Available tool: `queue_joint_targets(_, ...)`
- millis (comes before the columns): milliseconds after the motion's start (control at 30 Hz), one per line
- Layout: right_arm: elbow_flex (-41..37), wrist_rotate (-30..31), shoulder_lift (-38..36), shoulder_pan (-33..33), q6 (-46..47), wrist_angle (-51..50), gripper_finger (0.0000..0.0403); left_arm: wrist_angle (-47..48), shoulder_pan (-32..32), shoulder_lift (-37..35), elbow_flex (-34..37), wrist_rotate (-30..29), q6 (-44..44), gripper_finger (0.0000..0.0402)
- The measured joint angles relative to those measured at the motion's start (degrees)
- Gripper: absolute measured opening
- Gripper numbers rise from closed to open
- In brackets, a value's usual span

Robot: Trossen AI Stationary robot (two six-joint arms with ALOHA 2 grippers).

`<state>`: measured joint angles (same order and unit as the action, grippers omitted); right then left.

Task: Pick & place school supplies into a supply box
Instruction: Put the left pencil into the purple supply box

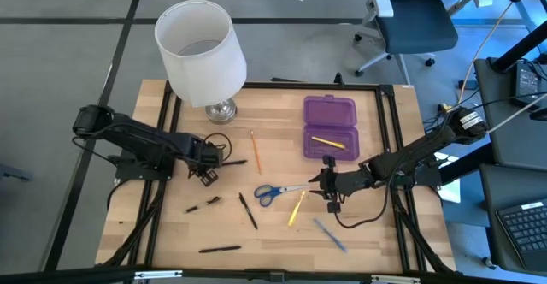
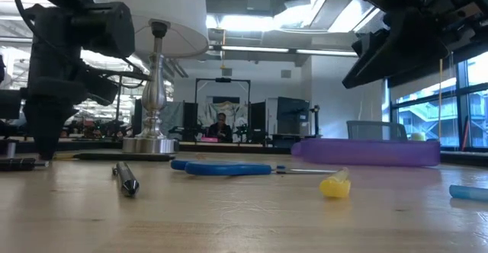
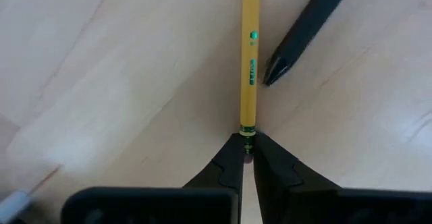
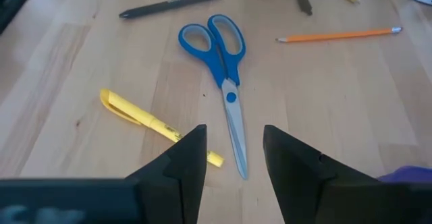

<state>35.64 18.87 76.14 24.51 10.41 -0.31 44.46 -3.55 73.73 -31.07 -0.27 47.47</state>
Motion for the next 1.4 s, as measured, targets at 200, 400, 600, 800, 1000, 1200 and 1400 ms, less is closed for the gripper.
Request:
queue_joint_targets(200,0.0,0.0,0.0,0.0,2.22,-0.5,0.0152,-0.39,0.0,-0.19,-1.98,0.03,-1.75,0.001)
queue_joint_targets(400,-0.62,5.4,0.0,0.0,12.0,-0.32,0.0152,-0.21,-0.11,-0.25,-3.55,0.21,-1.94,0.001)
queue_joint_targets(600,-3.9,10.13,-0.02,-0.02,15.96,1.95,0.0152,-0.35,-0.11,-0.3,-6.4,0.11,-5.11,0.0009)
queue_joint_targets(800,-12.03,13.04,-0.02,0.01,9.62,21.11,0.0152,-5.85,-0.11,-0.37,-9.17,-3.52,-11.5,0.001)
queue_joint_targets(1000,-19.19,11.04,-0.02,0.52,-4.88,46.07,0.0152,-26.19,-0.11,-0.39,-9.22,-4.76,-24.26,0.001)
queue_joint_targets(1200,-19.13,9.69,-0.04,-0.23,-7.8,50.34,0.0152,-45.11,-0.95,-0.41,-9.29,-4.65,-40.84,0.001)
queue_joint_targets(1400,-13.74,9.22,-0.04,-2.14,-12.88,51.13,0.0152,-54.23,-1.53,-0.4,-9.29,-4.65,-49.99,0.0011)
